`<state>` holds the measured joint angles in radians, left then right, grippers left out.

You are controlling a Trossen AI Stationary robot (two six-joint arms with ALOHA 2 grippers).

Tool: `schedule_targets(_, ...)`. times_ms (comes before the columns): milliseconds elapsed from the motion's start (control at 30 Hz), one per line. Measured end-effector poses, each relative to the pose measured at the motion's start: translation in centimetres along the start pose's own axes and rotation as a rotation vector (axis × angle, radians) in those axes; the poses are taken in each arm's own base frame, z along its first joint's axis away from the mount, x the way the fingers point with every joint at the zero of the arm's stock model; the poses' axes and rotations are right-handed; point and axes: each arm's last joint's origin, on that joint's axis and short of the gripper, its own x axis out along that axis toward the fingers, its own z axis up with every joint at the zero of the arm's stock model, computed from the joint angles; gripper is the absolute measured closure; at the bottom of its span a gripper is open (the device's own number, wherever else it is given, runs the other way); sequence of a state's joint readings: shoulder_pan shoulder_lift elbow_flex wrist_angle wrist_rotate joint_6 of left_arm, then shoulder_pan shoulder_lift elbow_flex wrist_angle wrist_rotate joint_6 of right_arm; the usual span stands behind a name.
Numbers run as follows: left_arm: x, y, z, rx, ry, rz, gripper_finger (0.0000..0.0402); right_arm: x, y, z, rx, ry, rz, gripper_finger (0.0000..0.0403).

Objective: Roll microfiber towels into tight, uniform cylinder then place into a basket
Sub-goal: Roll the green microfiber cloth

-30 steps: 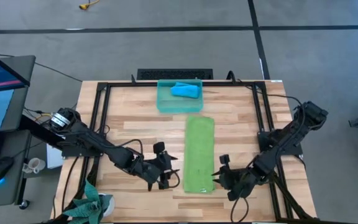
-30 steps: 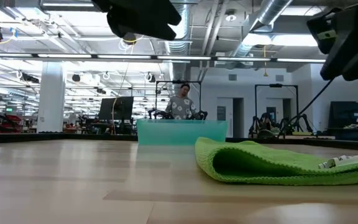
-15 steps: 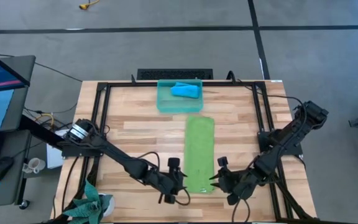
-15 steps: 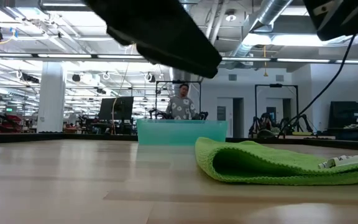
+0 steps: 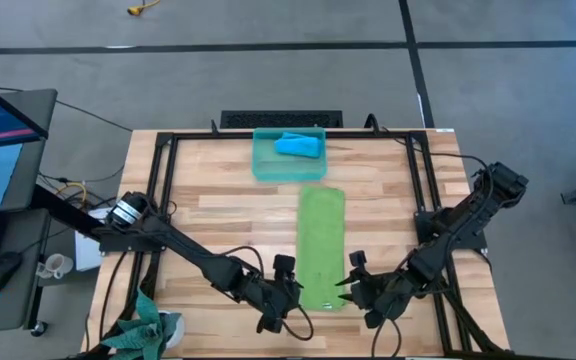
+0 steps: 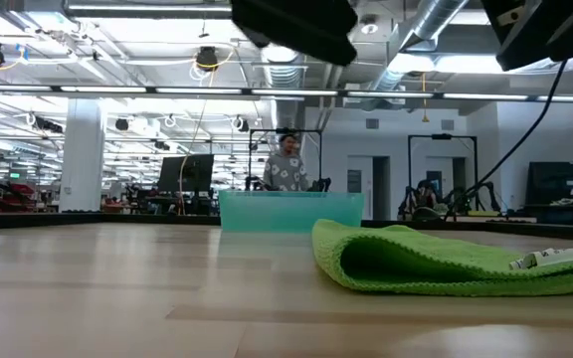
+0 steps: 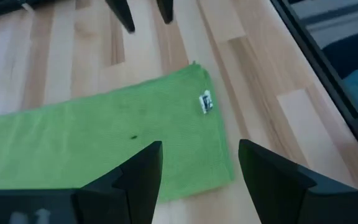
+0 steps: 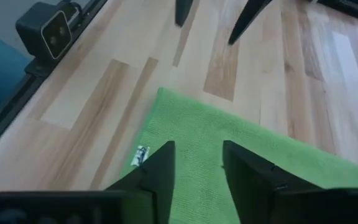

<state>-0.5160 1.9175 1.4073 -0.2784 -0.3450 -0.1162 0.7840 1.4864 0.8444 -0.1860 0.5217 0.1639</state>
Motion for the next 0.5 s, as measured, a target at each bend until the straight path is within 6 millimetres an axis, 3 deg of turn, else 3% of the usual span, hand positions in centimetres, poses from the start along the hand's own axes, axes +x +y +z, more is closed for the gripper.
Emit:
schedule_targets(267,-2.4,0.0,2.3,-0.006,0.090,0.010,0.0196,-0.8,-0.2,1.3,-0.085,0.042,-0.004,0.0174)
schedule_targets(500,-2.2,-1.3,1.7,0.066,0.087,0.046,0.0196,-1.7,0.4,2.1,-0.024,0.059,0.021,0.0163)
